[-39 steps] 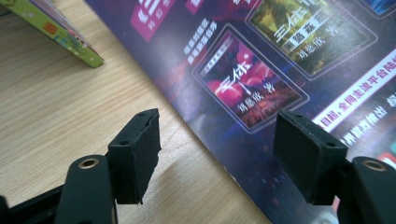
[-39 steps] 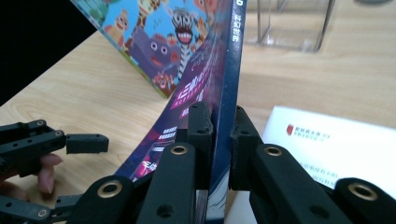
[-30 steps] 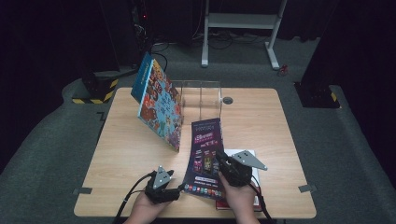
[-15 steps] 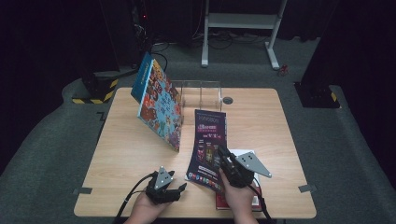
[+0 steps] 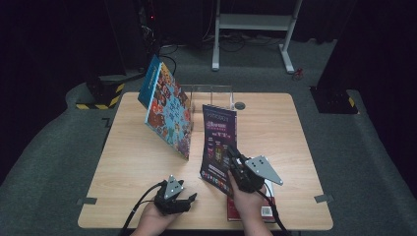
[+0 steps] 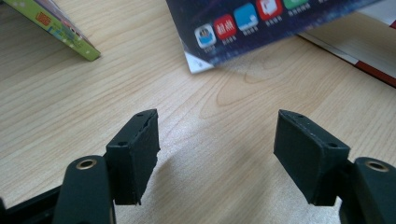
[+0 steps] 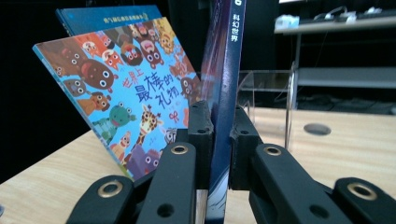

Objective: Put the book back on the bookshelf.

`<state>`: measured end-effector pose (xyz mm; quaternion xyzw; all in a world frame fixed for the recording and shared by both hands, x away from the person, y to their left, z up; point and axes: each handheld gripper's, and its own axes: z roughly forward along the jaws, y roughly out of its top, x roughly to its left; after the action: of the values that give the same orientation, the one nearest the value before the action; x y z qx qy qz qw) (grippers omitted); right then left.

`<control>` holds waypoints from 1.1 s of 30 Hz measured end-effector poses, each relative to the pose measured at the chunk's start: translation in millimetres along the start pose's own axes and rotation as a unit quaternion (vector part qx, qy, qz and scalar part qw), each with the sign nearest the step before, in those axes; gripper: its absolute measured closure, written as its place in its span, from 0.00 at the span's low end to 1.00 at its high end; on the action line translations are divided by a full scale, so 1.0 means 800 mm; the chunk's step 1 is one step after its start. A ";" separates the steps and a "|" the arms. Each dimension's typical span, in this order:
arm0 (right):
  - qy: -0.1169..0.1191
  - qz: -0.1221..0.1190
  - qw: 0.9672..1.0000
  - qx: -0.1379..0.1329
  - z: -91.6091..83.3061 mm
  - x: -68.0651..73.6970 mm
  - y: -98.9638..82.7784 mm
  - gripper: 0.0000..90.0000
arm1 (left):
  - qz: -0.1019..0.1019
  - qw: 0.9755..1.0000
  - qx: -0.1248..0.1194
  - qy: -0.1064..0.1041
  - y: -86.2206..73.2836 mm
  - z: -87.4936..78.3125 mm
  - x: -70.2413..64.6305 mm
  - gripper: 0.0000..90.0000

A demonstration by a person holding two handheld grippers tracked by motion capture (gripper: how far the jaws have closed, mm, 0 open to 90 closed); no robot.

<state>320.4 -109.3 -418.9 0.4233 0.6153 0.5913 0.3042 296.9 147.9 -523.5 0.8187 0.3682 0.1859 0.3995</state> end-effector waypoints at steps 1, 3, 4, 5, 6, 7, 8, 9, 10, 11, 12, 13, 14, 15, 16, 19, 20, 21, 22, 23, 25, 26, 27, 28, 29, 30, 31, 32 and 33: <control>0.000 0.000 1.000 -0.004 0.000 0.001 0.000 0.92 | -0.002 1.000 0.001 -0.002 0.000 0.000 0.000 0.35; -0.003 -0.002 1.000 -0.013 0.001 0.002 0.000 0.92 | -0.002 1.000 0.001 -0.002 0.000 0.000 0.000 0.35; -0.004 -0.001 1.000 -0.017 0.002 0.002 -0.001 0.92 | -0.003 1.000 0.001 -0.002 0.000 0.001 0.000 0.35; -0.007 -0.004 1.000 -0.024 0.003 0.002 -0.001 0.92 | -0.003 1.000 0.002 -0.002 0.000 0.001 0.000 0.35; -0.010 -0.010 0.999 -0.029 0.004 0.003 -0.002 0.92 | -0.003 1.000 0.002 -0.002 0.000 0.001 0.000 0.35; -0.013 -0.012 0.999 -0.033 0.005 0.003 -0.002 0.92 | -0.004 1.000 0.002 -0.002 0.000 0.001 0.000 0.35; -0.016 -0.014 0.999 -0.039 0.007 0.002 -0.003 0.92 | -0.004 1.000 0.001 -0.002 0.000 0.001 0.000 0.35; -0.018 -0.014 0.999 -0.045 0.008 0.002 -0.003 0.92 | -0.004 1.000 0.001 -0.002 0.000 0.001 0.000 0.35; -0.020 -0.014 0.999 -0.048 0.009 0.002 -0.004 0.92 | -0.004 1.000 0.001 -0.002 0.000 0.001 0.001 0.35; -0.023 -0.016 0.998 -0.051 0.010 0.001 -0.006 0.92 | -0.004 1.000 0.000 -0.002 0.000 0.001 0.001 0.35; -0.023 -0.018 0.998 -0.051 0.011 0.002 -0.008 0.92 | -0.005 1.000 0.000 -0.002 0.000 0.001 0.001 0.35; -0.024 -0.024 0.998 -0.052 0.011 0.002 -0.010 0.92 | -0.006 1.000 0.000 -0.002 0.000 0.001 0.001 0.35; -0.025 -0.027 0.998 -0.053 0.011 0.003 -0.012 0.92 | -0.005 1.000 0.000 -0.003 -0.001 0.001 0.001 0.35; -0.026 -0.028 0.998 -0.054 0.010 0.003 -0.014 0.92 | -0.006 1.000 0.000 -0.003 -0.001 0.001 0.001 0.35; -0.026 -0.029 0.998 -0.054 0.008 0.002 -0.017 0.92 | -0.005 1.000 0.000 -0.003 -0.001 0.001 0.001 0.35; -0.023 -0.027 0.998 -0.044 0.004 0.000 -0.022 0.92 | -0.005 1.000 0.000 -0.003 -0.001 0.001 0.001 0.35; -0.023 -0.029 0.999 -0.039 0.003 0.000 -0.024 0.92 | -0.005 1.000 0.000 -0.003 -0.001 0.000 0.000 0.35; -0.024 -0.030 0.999 -0.035 0.001 -0.001 -0.027 0.92 | -0.005 1.000 0.000 -0.003 -0.001 0.000 0.000 0.35; -0.025 -0.030 0.999 -0.033 0.000 -0.001 -0.029 0.92 | -0.005 1.000 0.000 -0.002 -0.001 0.000 0.000 0.35; -0.026 -0.029 0.999 -0.030 -0.002 -0.002 -0.032 0.92 | -0.005 1.000 0.000 -0.003 -0.001 0.000 0.000 0.35; -0.027 -0.023 0.999 -0.027 -0.006 -0.006 -0.036 0.92 | -0.003 1.000 0.001 -0.001 0.000 0.000 -0.001 0.36; -0.029 -0.019 0.999 -0.026 -0.008 -0.008 -0.038 0.92 | 0.000 1.000 0.001 -0.002 0.000 0.001 -0.002 0.36; -0.029 -0.017 0.999 -0.026 -0.010 -0.009 -0.040 0.92 | 0.007 1.000 0.000 0.001 0.001 0.001 -0.005 0.36; -0.028 -0.015 0.999 -0.026 -0.011 -0.010 -0.040 0.92 | 0.007 1.000 -0.004 0.001 0.004 0.002 -0.007 0.37; -0.028 -0.013 0.999 -0.026 -0.013 -0.011 -0.040 0.92 | 0.006 1.000 -0.006 0.000 0.006 0.004 -0.011 0.37; -0.027 -0.010 0.999 -0.028 -0.014 -0.010 -0.040 0.92 | 0.011 1.000 -0.006 0.006 0.010 0.006 -0.014 0.37; -0.026 -0.009 0.999 -0.029 -0.015 -0.009 -0.039 0.92 | 0.014 1.000 -0.008 0.012 0.013 0.008 -0.017 0.37; -0.024 -0.010 0.999 -0.031 -0.016 -0.008 -0.037 0.92 | 0.017 1.000 -0.011 0.019 0.016 0.011 -0.020 0.37; -0.021 -0.010 0.999 -0.034 -0.016 -0.006 -0.035 0.92 | 0.012 1.000 -0.012 0.020 0.020 0.015 -0.021 0.37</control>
<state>306.5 -118.1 -445.4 0.4189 0.5924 0.5997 0.3377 299.8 122.4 -518.3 0.8144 0.3640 0.2115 0.3994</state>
